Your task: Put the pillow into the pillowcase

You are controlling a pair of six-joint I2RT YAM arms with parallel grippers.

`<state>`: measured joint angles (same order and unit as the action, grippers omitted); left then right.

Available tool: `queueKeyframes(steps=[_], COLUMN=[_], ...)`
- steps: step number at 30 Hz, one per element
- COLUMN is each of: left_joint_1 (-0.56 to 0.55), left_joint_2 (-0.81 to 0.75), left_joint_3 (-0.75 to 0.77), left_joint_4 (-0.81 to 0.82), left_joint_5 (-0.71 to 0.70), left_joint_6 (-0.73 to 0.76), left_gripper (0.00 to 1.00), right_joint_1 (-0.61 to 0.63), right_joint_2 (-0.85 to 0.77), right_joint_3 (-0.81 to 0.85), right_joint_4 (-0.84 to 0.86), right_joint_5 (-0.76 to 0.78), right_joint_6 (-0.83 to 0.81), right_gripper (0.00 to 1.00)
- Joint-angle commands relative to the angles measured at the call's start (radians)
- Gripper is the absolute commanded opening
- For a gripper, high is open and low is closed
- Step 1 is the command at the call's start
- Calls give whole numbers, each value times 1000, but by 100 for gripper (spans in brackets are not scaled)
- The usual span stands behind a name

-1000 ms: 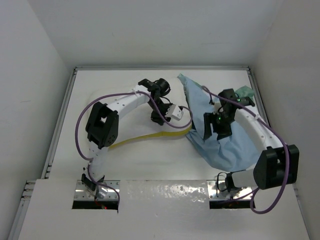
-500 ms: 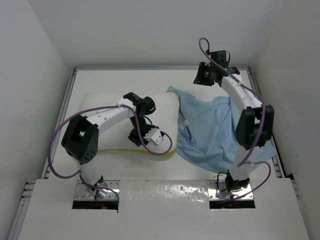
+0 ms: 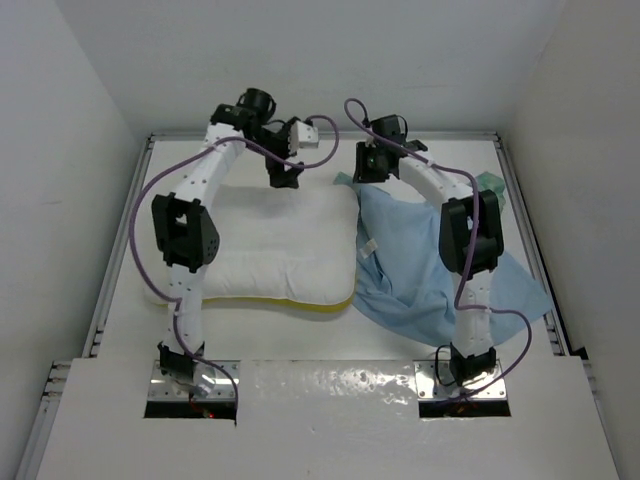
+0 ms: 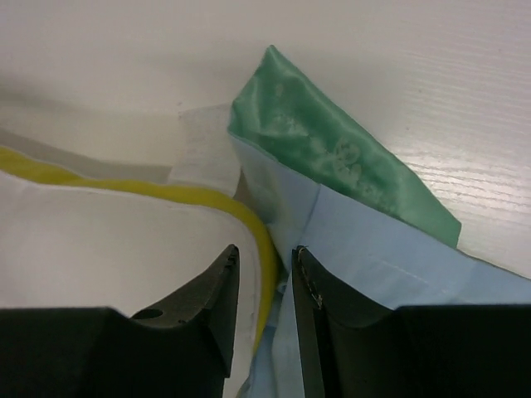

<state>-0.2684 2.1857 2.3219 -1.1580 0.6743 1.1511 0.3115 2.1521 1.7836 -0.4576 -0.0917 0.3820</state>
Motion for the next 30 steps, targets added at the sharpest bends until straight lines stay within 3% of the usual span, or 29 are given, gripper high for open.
queueKeyframes(steps=[1, 6, 11, 16, 19, 21, 22, 26, 30], left_joint_1=[-46, -48, -49, -68, -81, -83, -83, -77, -77], left_joint_2=[98, 164, 250, 252, 258, 258, 258, 214, 137], left_joint_3=[-97, -150, -157, -246, -230, -225, -211, -197, -226], left_joint_4=[-46, 96, 280, 291, 213, 156, 127, -43, -131], left_joint_5=[66, 152, 117, 32, 44, 56, 64, 68, 5], left_joint_6=[47, -40, -188, -88, -13, 44, 65, 199, 326], left_gripper=[100, 100, 100, 97, 62, 26, 1, 0, 0], right_joint_1=[-17, 12, 20, 18, 18, 20, 18, 20, 20], right_joint_2=[26, 31, 17, 26, 37, 40, 40, -10, -124], right_joint_3=[20, -44, -107, -124, -133, -133, -128, -122, -199], right_joint_4=[14, 8, -19, -41, -46, -53, -61, -84, -44], right_joint_5=[46, 61, 119, 176, 210, 234, 247, 271, 264], right_joint_6=[14, 23, 47, 43, 46, 52, 55, 51, 0], right_gripper=[32, 40, 43, 41, 38, 37, 37, 45, 45])
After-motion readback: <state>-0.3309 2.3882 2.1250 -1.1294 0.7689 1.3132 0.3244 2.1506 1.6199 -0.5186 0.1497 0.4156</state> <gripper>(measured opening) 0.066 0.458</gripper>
